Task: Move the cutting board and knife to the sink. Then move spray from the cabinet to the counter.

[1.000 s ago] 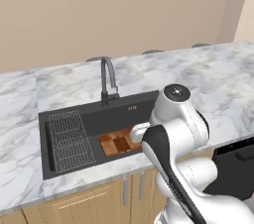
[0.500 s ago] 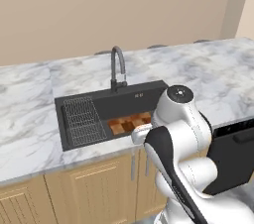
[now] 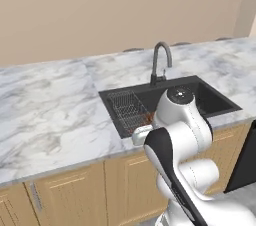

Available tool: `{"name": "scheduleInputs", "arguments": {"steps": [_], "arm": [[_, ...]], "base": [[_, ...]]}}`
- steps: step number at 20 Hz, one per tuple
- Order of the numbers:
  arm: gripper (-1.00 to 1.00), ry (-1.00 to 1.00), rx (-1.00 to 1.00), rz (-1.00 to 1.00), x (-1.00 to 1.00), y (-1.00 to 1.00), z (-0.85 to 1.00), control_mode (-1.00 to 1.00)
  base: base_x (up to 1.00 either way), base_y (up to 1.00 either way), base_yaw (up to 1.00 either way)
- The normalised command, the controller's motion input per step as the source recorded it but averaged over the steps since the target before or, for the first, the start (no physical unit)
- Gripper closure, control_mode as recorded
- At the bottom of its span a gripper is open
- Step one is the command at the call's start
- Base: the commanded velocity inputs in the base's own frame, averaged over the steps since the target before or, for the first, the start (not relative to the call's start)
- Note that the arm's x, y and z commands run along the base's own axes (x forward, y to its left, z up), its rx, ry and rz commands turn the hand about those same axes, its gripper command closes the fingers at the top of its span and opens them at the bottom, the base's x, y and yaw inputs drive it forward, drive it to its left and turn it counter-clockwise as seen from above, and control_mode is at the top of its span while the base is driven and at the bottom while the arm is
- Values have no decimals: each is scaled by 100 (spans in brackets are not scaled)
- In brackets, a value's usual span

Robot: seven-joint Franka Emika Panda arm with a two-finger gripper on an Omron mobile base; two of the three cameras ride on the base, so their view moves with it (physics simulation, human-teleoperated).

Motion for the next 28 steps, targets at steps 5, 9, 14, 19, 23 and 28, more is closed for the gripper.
{"name": "scheduleInputs", "arguments": {"steps": [5,9,14,19,23,28], "arm": [[-100,0,0,0,0,0,0,100],[-100,0,0,0,0,0,0,100],[-100,0,0,0,0,0,0,100],[-100,0,0,0,0,0,0,100],[-100,0,0,0,0,0,0,100],[-100,0,0,0,0,0,0,100]], "base": [[0,90,0],[0,91,0],[0,86,0],[1,88,0],[17,80,0],[32,75,0]]}}
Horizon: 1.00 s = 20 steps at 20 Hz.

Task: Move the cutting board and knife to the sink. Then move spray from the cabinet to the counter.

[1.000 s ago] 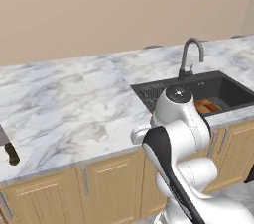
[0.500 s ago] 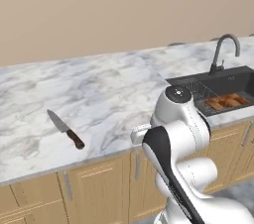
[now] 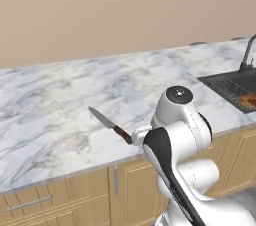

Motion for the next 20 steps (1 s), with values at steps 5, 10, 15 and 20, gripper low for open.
{"name": "scheduleInputs", "arguments": {"steps": [5,10,15,20], "arm": [[-100,0,0,0,0,0,0,100],[-100,0,0,0,0,0,0,100],[-100,0,0,0,0,0,0,100],[-100,8,0,0,23,-1,-4,-100]], "base": [[62,52,3],[41,31,7],[12,15,3],[0,0,0]]}}
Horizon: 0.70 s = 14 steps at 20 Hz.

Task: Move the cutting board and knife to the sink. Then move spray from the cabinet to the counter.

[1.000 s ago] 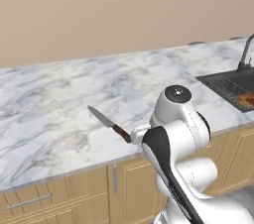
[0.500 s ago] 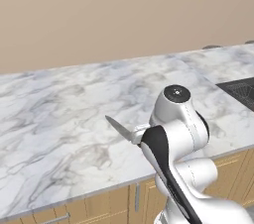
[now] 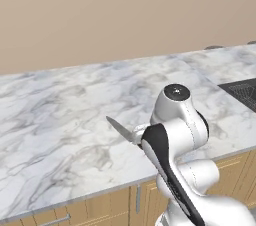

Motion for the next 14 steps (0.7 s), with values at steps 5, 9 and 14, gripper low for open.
{"name": "scheduleInputs", "arguments": {"steps": [5,9,14], "arm": [[-100,21,3,0,49,-16,-11,-100],[-100,11,0,3,34,-25,-13,-100],[-100,2,0,5,24,-34,-23,-100]], "base": [[0,0,0],[0,0,0],[0,0,0]]}}
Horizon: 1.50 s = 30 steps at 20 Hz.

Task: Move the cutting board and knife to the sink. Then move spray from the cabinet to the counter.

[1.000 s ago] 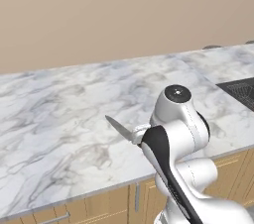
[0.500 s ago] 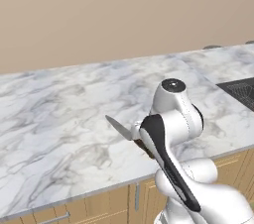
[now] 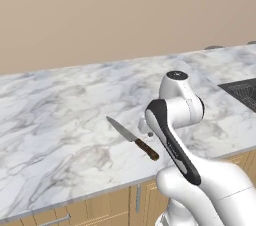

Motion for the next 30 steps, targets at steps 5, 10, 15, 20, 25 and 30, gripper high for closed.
{"name": "scheduleInputs", "arguments": {"steps": [5,10,15,20,25,30], "arm": [[-100,1,0,1,13,-13,-42,-100],[-100,0,0,0,30,-1,-38,-100],[-100,2,0,0,52,8,-29,-100],[-100,12,0,0,43,3,-34,-100],[-100,14,0,0,21,7,-36,-100],[-100,4,0,0,3,8,-38,-100]], "base": [[0,0,0],[0,0,0],[0,0,0],[0,0,0],[0,0,0],[0,0,0]]}}
